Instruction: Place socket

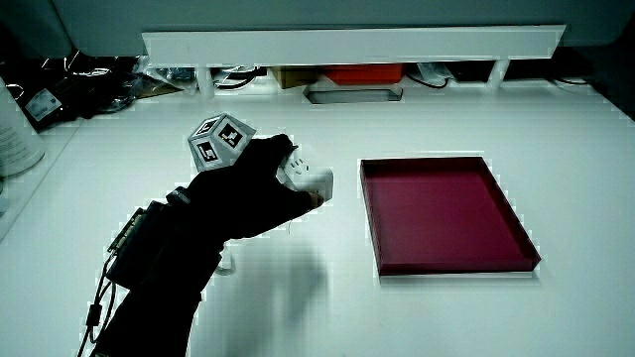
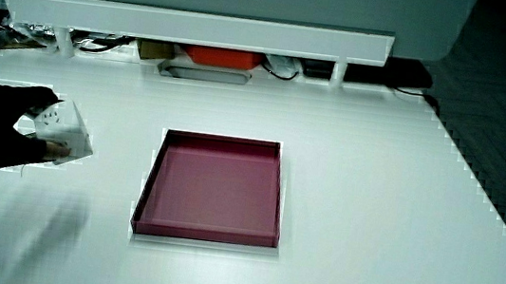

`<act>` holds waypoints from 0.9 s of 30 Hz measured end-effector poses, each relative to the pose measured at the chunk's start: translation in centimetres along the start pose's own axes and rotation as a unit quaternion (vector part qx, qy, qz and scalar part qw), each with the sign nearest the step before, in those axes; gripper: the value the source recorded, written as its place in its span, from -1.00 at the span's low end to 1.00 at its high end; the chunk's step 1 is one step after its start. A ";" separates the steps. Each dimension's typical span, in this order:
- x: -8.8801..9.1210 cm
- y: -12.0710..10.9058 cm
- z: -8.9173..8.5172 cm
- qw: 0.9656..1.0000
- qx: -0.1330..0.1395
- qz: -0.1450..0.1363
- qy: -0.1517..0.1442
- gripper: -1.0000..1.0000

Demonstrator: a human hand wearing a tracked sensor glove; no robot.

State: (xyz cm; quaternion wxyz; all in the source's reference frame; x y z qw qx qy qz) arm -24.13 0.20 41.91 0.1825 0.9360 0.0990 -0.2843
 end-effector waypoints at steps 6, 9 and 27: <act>-0.9 -0.6 0.0 0.998 -0.016 0.045 0.034 0.00; -1.7 -0.6 -0.5 0.997 -0.023 0.056 0.037 0.00; -6.3 0.0 -4.8 0.991 -0.084 0.102 0.017 0.00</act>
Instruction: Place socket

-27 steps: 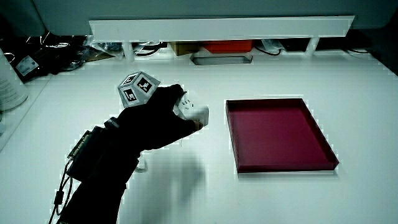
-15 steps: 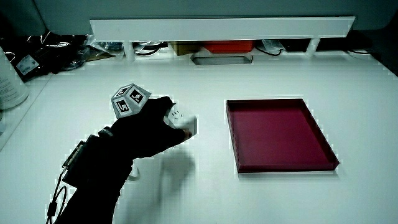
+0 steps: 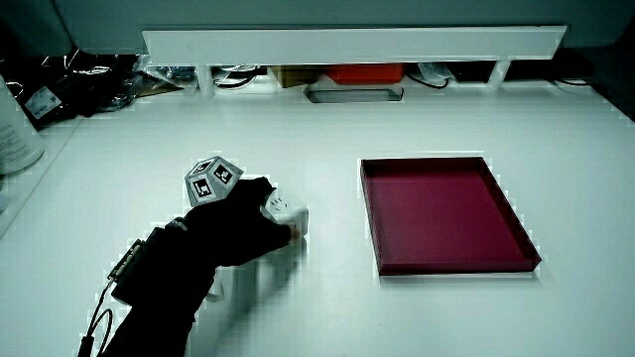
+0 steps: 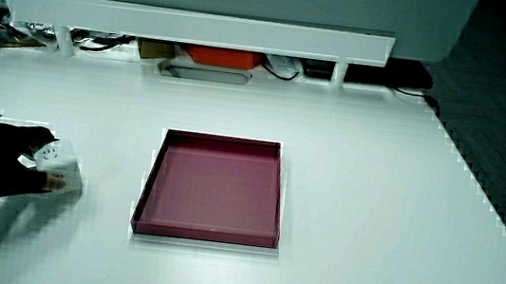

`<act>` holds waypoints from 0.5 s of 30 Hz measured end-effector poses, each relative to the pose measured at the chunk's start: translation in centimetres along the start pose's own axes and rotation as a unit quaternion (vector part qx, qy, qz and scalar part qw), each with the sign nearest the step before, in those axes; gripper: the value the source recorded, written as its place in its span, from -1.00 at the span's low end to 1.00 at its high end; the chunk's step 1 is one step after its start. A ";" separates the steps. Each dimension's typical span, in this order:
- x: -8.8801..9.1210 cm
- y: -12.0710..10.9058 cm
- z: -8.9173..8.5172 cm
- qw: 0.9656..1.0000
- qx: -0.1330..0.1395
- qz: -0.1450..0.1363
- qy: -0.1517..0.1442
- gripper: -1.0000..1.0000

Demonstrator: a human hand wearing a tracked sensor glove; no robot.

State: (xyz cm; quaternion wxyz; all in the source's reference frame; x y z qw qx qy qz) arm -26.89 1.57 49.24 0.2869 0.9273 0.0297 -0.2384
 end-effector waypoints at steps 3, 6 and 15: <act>-0.3 0.0 -0.2 1.000 -0.006 0.002 -0.013 0.00; -0.6 0.1 -0.3 1.000 0.000 0.007 -0.017 0.00; -0.7 0.3 -0.5 1.000 0.000 0.004 -0.024 -0.25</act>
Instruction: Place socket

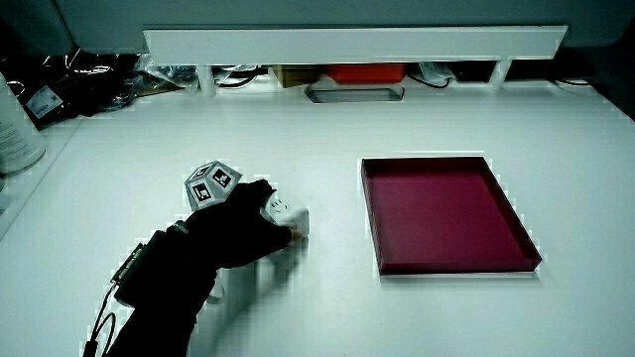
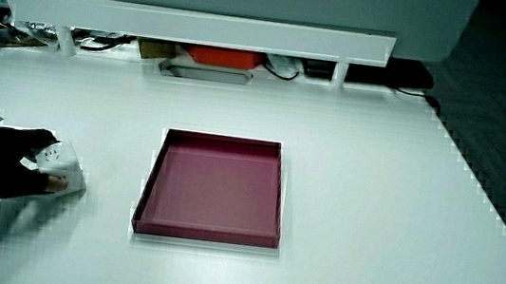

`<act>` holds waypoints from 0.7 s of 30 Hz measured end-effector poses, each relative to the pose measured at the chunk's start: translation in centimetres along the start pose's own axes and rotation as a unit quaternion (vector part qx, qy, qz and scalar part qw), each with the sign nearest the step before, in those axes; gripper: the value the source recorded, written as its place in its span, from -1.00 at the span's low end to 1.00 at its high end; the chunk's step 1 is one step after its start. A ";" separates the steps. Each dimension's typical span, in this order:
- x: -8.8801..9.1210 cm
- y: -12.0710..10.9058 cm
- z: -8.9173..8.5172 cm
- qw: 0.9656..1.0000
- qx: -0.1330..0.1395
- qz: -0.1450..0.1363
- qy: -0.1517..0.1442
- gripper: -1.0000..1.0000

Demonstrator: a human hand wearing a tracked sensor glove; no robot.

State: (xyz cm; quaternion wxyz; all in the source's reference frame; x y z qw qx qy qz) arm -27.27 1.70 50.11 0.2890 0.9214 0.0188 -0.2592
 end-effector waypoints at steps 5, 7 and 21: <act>0.0 -0.1 0.0 1.000 -0.005 0.006 -0.010 -0.43; 0.7 -0.4 0.3 1.000 0.002 0.014 0.001 -0.50; 4.8 -5.0 3.8 0.998 0.017 -0.033 0.047 -1.00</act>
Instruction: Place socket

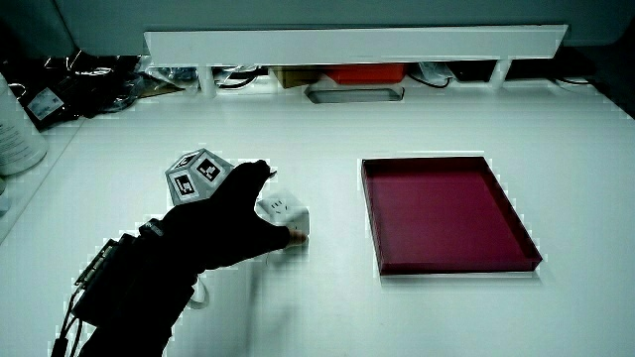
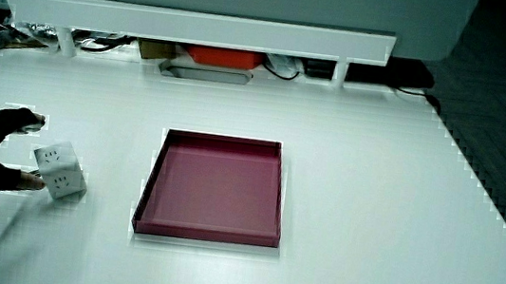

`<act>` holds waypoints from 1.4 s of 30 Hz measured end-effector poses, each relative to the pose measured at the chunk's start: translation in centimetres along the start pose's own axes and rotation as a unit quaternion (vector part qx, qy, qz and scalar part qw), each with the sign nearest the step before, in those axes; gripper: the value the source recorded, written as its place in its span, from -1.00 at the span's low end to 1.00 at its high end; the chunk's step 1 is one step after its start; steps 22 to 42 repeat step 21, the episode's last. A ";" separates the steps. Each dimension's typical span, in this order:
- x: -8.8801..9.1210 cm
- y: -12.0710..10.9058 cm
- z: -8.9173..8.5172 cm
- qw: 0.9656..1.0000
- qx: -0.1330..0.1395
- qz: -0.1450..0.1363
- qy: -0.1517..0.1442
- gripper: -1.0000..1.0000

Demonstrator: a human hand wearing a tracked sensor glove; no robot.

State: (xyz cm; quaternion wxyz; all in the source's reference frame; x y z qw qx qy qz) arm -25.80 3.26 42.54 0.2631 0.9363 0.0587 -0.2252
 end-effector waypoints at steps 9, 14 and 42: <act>3.1 -2.7 1.6 0.999 -0.002 -0.025 0.039 -1.00; 4.0 -3.6 1.9 0.998 0.012 -0.023 0.065 -1.00; 4.0 -3.8 2.2 0.997 0.022 -0.021 0.066 -1.00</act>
